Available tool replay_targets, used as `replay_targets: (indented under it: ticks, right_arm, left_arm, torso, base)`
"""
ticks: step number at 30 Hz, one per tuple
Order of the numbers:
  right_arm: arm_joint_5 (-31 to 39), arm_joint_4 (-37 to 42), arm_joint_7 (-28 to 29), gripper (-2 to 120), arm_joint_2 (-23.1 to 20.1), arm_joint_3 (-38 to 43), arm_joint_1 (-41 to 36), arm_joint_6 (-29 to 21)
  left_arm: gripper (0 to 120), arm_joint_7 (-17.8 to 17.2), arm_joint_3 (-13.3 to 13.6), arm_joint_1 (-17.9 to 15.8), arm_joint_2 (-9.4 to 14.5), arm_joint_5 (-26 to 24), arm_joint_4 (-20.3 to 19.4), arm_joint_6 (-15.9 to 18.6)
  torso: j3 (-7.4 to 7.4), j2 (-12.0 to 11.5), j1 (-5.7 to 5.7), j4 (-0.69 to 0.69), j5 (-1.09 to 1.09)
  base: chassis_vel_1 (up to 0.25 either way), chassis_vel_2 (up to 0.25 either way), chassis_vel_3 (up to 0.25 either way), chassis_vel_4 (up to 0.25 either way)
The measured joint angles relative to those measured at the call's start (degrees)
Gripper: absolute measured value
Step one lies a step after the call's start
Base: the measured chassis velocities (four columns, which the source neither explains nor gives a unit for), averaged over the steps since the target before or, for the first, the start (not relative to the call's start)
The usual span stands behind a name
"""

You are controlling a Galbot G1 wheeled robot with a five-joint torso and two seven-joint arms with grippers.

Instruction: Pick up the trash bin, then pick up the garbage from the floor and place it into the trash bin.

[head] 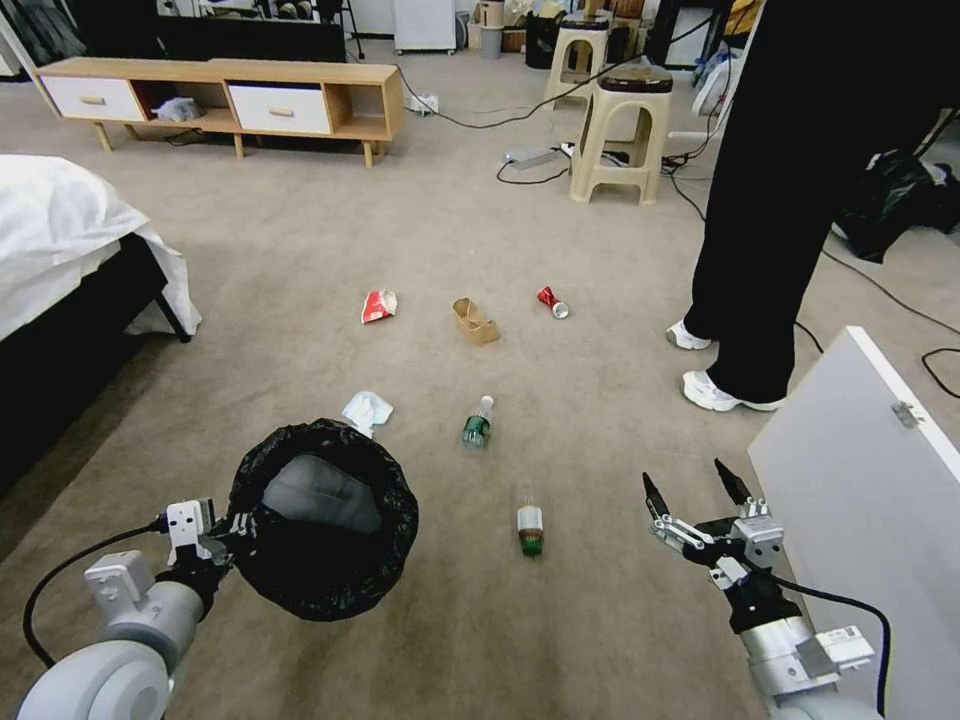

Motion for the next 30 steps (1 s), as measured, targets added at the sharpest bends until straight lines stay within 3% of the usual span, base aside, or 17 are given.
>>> replay_targets:
  ticks: [9,25,30]
  right_arm:
    - [0.1,0.2,0.2,100,0.0,0.0,0.0,0.3]
    - [0.6,0.4,0.2,100,-0.7,-0.4,0.1,0.5]
    - [2.2,-0.7,0.8,100,-2.6,-1.1,1.3,-0.2]
  left_arm:
    - [1,0.1,-0.2,0.2,-0.3,0.2,-0.3,-0.1]
    - [1,0.3,-0.6,0.7,-1.1,0.9,-1.2,-0.1]
    - [1,0.3,-2.0,0.8,-0.5,0.6,-1.7,-0.2]
  torso:
    - [0.02,0.0,0.01,0.01,0.0]
    - [-0.01,0.0,0.0,0.01,0.01]
    - [-0.01,0.0,0.0,0.01,0.0]
  base:
    - [-0.179,0.151,0.17,-0.16]
    - [0.012,-0.006,-0.008,0.006]
    - [0.0,0.0,0.0,0.0]
